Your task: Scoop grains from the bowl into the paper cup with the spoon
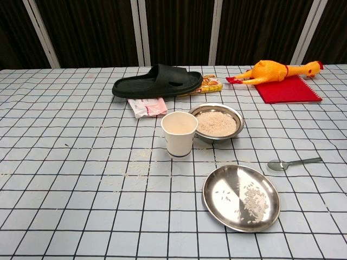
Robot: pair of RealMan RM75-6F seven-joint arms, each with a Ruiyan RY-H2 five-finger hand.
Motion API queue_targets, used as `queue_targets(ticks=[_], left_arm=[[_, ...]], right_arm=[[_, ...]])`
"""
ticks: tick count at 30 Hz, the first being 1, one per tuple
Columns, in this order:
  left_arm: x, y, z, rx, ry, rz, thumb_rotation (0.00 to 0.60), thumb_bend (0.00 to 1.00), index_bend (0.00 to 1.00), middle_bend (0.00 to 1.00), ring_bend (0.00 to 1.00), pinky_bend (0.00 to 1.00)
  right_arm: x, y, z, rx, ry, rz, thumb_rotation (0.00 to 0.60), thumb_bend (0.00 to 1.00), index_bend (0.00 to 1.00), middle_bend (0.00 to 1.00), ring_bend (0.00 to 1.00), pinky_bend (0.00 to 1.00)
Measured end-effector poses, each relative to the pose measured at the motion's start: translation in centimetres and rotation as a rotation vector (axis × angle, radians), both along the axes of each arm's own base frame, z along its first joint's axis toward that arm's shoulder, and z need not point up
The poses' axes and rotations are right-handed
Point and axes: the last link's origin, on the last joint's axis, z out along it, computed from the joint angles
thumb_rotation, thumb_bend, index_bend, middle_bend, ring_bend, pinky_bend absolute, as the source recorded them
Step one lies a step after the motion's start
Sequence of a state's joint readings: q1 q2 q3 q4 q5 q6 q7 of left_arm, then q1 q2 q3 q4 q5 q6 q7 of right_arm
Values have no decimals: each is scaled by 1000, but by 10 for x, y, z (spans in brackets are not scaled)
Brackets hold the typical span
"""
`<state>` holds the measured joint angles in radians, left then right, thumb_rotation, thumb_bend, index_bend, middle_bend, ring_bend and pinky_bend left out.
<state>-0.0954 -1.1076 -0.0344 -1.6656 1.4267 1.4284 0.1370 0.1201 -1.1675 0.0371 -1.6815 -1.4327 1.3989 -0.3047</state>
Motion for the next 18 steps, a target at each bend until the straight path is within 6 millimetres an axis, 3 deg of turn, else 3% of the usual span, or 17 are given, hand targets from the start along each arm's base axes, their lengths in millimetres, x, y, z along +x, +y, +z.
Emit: queue_targets(ticks=[8,11,12,13,16,18], left_arm=[[1,-1,0,0,-3,0,600,0,0,0,0,0],[1,-2,0,0,-4,0,600,0,0,0,0,0],[1,-2,0,1,-6,1,600,0,0,0,0,0],[0,-2,1,2,-8,4,600,0,0,0,0,0],[0,-1,1,3,-18,9,600,0,0,0,0,0],[0,-1,1,2,-24,12,600,0,0,0,0,0]], right_arm=[[0,0,0,1,-8,0,600,212,0,0,0,193],[2,-1,1,-6,-25,5,600,212,0,10,64,326],[4,-2,2,-14,-36,13,600,212,0,32,113,397],[5,-3,2,-21,-47,21,600,212,0,102,227,517],[12,-8,6,-60,-94,62,600,212,0,407,589,812],[18,-14,7,-86,-135,91,600,212,0,540,733,929]])
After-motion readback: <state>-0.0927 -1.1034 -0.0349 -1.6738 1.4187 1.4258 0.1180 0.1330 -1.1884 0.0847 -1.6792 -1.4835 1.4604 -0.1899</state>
